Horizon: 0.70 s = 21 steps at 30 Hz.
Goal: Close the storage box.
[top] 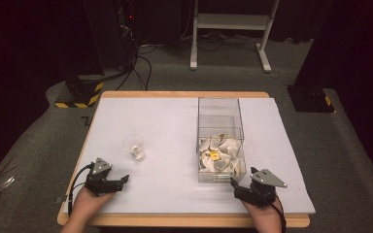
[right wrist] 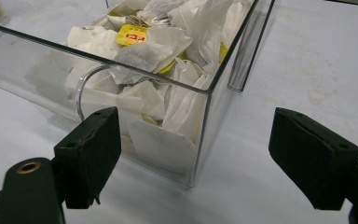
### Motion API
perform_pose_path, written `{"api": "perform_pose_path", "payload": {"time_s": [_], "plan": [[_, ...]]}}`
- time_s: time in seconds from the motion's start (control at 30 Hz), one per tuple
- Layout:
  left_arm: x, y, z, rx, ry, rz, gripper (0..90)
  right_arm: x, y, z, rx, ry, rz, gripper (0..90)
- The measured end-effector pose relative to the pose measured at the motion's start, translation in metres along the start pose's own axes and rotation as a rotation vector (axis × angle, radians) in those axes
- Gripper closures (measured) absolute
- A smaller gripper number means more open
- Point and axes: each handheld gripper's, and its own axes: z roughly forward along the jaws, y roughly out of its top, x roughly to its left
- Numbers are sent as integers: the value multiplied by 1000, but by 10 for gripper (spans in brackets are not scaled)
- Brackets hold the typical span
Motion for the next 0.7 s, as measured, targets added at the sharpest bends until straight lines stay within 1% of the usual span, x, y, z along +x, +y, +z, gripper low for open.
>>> {"api": "perform_pose_path", "payload": {"time_s": [0.17,0.23,0.4,0.5,0.7], "plan": [[1,0,0,2,-6,0,168,-1,0,2,-7,-3,7,169],[0,0,0,-1,1,3,171,-2,0,3,-10,-9,4,169],[0,0,0,-1,1,3,171,-4,1,5,-18,-18,1,169],[0,0,0,0,3,8,171,-6,1,7,-20,-19,9,167],[0,-1,0,-1,4,8,171,-9,3,11,-30,-31,7,158]]}}
